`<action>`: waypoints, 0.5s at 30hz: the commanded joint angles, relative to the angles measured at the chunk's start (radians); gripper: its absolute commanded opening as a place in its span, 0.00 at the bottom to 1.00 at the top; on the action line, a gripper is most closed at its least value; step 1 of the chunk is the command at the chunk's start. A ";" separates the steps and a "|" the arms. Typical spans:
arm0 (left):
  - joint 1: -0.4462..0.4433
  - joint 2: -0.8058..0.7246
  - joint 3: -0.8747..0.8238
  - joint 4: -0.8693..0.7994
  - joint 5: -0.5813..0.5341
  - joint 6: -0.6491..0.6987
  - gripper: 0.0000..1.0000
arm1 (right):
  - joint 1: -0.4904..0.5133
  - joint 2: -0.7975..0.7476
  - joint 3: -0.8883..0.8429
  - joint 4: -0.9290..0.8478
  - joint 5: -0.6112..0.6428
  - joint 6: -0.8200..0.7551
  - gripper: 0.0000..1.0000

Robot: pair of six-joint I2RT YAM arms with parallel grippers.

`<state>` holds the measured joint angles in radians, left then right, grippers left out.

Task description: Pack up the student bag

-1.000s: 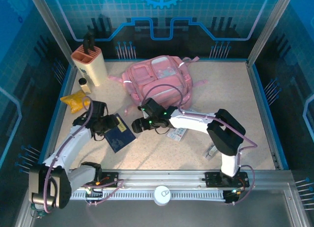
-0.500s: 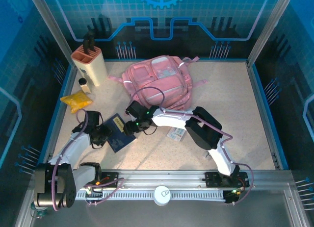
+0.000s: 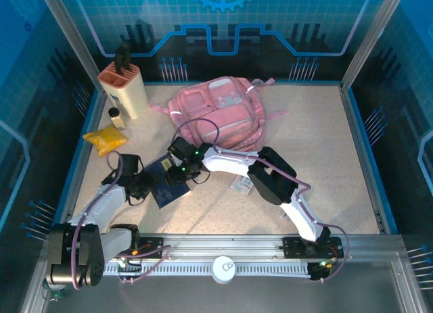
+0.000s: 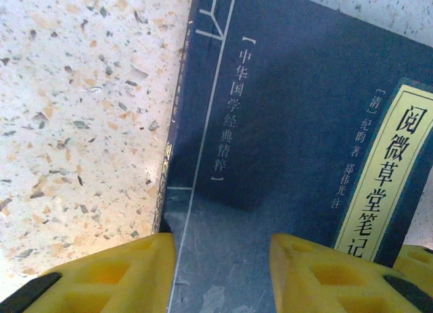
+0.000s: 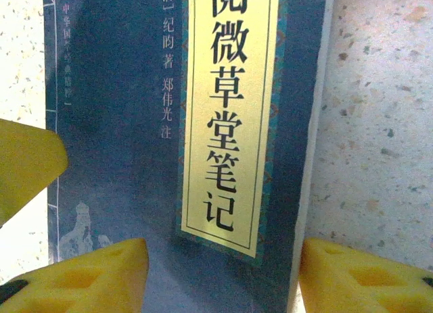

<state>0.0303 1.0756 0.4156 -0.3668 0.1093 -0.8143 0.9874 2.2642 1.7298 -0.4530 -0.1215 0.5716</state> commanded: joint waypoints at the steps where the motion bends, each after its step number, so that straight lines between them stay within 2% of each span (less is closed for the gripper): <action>1: -0.024 0.025 -0.028 -0.011 -0.001 -0.020 0.42 | 0.017 -0.012 0.027 -0.027 -0.061 -0.007 0.58; 7: -0.030 0.028 -0.026 -0.017 -0.017 -0.017 0.42 | 0.010 -0.063 0.028 -0.029 -0.090 0.013 0.54; 15: -0.039 0.030 -0.023 -0.025 -0.026 -0.016 0.42 | 0.004 -0.107 -0.003 -0.003 -0.119 0.033 0.44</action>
<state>0.0036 1.0801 0.4160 -0.3607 0.0757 -0.8143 0.9806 2.2070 1.7294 -0.4896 -0.1558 0.5915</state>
